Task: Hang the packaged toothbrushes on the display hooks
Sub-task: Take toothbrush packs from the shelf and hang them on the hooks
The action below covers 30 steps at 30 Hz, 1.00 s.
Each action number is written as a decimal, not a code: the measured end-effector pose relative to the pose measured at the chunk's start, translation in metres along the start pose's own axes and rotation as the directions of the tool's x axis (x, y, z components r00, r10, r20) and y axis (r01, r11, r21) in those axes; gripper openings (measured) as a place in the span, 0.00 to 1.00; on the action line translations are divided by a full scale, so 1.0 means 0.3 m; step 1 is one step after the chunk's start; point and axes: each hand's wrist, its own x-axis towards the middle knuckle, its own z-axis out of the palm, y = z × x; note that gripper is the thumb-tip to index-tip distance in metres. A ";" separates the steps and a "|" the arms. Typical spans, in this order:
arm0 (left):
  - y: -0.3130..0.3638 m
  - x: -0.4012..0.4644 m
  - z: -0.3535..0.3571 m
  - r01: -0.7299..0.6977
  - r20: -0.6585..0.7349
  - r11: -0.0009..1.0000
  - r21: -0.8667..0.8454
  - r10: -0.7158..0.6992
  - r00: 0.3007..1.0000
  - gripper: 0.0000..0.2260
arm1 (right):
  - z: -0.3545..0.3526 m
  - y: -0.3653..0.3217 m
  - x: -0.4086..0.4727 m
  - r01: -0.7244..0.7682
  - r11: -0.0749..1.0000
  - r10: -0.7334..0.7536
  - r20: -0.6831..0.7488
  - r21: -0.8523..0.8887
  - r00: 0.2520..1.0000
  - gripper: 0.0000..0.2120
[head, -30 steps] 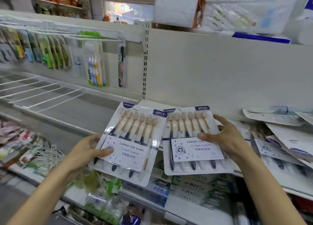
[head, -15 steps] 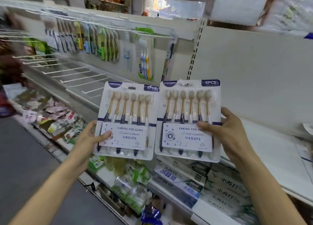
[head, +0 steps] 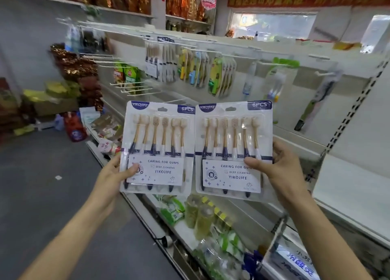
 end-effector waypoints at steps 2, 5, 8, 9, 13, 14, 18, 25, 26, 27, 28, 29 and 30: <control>0.026 0.041 -0.109 -0.006 -0.031 1.000 0.025 0.006 1.000 0.18 | 0.122 0.003 0.028 -0.004 0.999 0.003 0.012 0.037 1.000 0.24; 0.051 0.099 -0.260 -0.012 -0.071 0.999 0.038 0.014 0.997 0.18 | 0.289 0.018 0.076 0.010 0.998 -0.012 0.027 0.067 1.000 0.24; 0.063 0.147 -0.380 -0.012 -0.117 0.998 0.056 0.018 0.993 0.16 | 0.439 0.037 0.128 0.017 0.996 -0.022 0.051 0.082 0.998 0.25; 0.063 0.164 -0.414 -0.011 -0.124 0.998 0.066 0.019 0.992 0.16 | 0.486 0.043 0.147 0.015 0.996 -0.020 0.056 0.091 0.998 0.25; 0.054 0.240 -0.532 -0.009 -0.157 0.997 0.072 0.020 0.987 0.17 | 0.650 0.083 0.241 0.003 0.994 -0.014 0.101 0.107 0.995 0.22; 0.050 0.262 -0.554 -0.009 -0.168 0.998 0.067 0.020 0.986 0.16 | 0.687 0.097 0.268 0.004 0.995 -0.015 0.111 0.100 0.994 0.22; 0.031 0.374 -0.627 0.002 -0.199 0.999 0.041 0.006 0.980 0.16 | 0.827 0.160 0.377 -0.009 0.995 -0.005 0.141 0.104 0.990 0.23; -0.005 0.659 -0.750 0.009 -0.188 0.999 0.041 -0.001 0.982 0.14 | 1.080 0.320 0.620 -0.054 0.990 0.029 0.191 0.131 0.981 0.24; -0.009 0.709 -0.767 0.005 -0.186 0.999 0.041 0.003 0.983 0.14 | 1.114 0.343 0.658 -0.059 0.989 0.032 0.190 0.135 0.981 0.24; -0.010 0.762 -0.784 0.001 -0.185 0.999 0.045 0.007 0.983 0.14 | 1.148 0.364 0.699 -0.061 0.989 0.035 0.189 0.138 0.981 0.23; -0.009 0.817 -0.797 -0.003 -0.180 0.999 0.048 0.011 0.984 0.15 | 1.182 0.381 0.742 -0.065 0.988 0.038 0.190 0.138 0.981 0.22; -0.005 0.871 -0.812 -0.010 -0.174 0.999 0.042 0.017 0.985 0.15 | 1.213 0.395 0.785 -0.070 0.988 0.043 0.192 0.137 0.980 0.22; 0.001 0.926 -0.829 -0.021 -0.166 0.999 0.035 0.027 0.986 0.17 | 1.244 0.407 0.829 -0.076 0.988 0.049 0.193 0.137 0.980 0.22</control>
